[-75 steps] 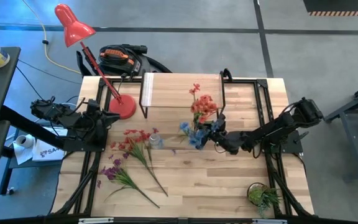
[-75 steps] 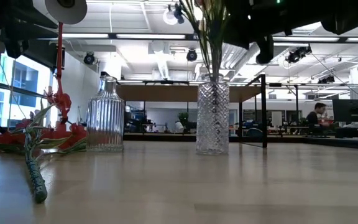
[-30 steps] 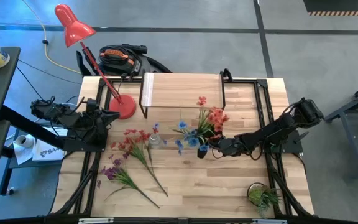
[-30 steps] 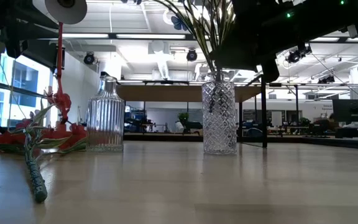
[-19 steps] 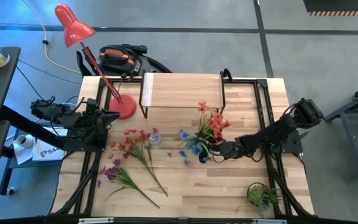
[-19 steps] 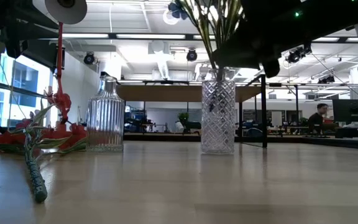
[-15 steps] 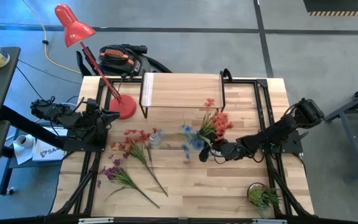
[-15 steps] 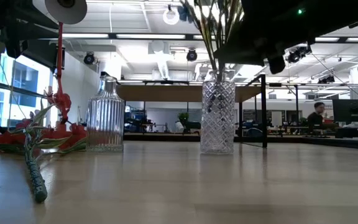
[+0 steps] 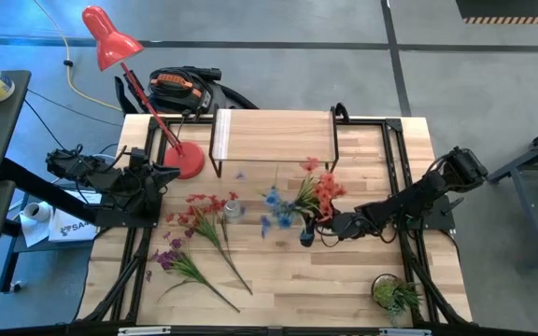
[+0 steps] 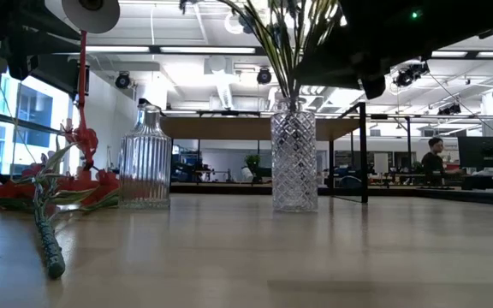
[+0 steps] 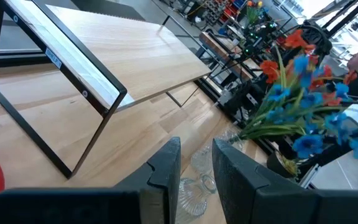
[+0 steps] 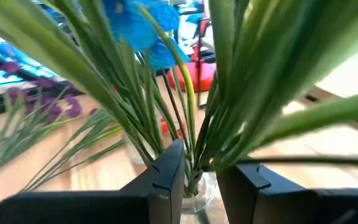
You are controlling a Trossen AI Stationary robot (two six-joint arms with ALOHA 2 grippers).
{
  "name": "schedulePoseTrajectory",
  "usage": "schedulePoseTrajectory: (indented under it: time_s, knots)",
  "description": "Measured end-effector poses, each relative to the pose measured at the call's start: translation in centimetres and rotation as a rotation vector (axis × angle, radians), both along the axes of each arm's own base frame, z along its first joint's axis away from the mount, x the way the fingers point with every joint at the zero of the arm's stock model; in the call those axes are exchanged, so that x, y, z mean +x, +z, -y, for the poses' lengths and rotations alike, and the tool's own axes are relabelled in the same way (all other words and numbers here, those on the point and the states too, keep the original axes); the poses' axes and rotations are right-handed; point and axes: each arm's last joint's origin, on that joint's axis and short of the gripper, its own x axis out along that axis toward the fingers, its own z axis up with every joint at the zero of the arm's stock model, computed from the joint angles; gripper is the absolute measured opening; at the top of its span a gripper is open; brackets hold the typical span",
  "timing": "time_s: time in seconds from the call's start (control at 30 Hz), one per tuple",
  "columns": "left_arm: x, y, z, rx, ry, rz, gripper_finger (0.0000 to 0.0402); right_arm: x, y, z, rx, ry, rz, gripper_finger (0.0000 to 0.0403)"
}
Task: Pick and place flowers into a vace then onto a shelf
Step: Put the right orange flowers into the right transparent flower vase
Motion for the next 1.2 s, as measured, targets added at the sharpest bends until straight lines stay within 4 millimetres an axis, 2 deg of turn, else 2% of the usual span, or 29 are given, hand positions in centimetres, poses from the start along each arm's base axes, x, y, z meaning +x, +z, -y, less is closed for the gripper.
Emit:
schedulePoseTrajectory:
  time_s: [0.27,0.6,1.0,1.2]
  knots:
    - [0.0,0.0,0.0,-0.001,0.002,0.001,0.0127,-0.1,-0.5,0.0,0.035,0.034,-0.041,0.0079]
    - [0.1,0.3,0.0,-0.014,0.011,0.029,0.0127,-0.3,-0.8,0.2,0.006,-0.022,-0.064,0.0065]
    - [0.0,0.2,0.0,-0.011,0.011,0.023,0.0127,-0.7,-1.5,-0.3,0.098,0.027,-0.129,0.0059]
    - [0.0,0.2,0.0,-0.009,0.011,0.019,0.0127,-1.3,-1.0,-0.6,0.072,0.018,-0.137,0.0055]
